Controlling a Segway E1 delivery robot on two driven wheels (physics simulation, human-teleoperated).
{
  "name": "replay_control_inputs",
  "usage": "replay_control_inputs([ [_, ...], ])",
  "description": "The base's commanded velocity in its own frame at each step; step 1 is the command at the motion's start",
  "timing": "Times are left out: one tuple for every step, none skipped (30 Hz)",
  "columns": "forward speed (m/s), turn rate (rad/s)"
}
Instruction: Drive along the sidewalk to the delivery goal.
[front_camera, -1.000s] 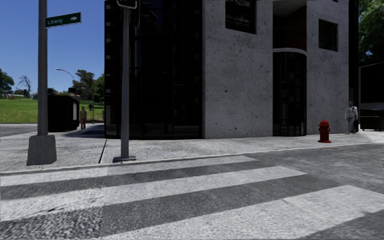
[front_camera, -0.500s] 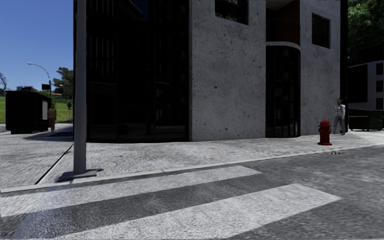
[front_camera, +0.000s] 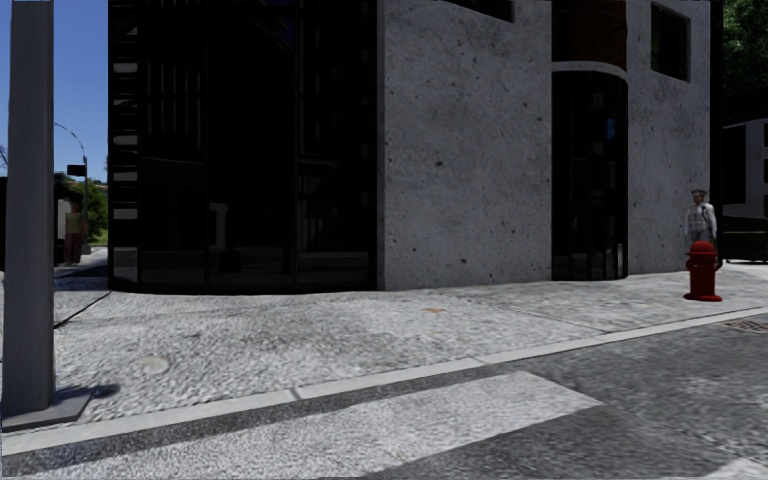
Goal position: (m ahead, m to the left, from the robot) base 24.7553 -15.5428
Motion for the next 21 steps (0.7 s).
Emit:
replay_control_inputs([
  [2.0,0.0],
  [2.0,0.0],
  [2.0,0.0],
  [2.0,0.0],
  [2.0,0.0],
  [2.0,0.0],
  [2.0,0.0],
  [2.0,0.0],
  [2.0,0.0],
  [2.0,0.0],
  [2.0,0.0],
  [2.0,0.0],
  [2.0,0.0],
  [2.0,0.0],
  [2.0,0.0],
  [2.0,0.0],
  [2.0,0.0],
  [1.89,-0.09],
  [1.74,-0.23],
  [1.74,-0.23],
  [1.64,-0.29],
])
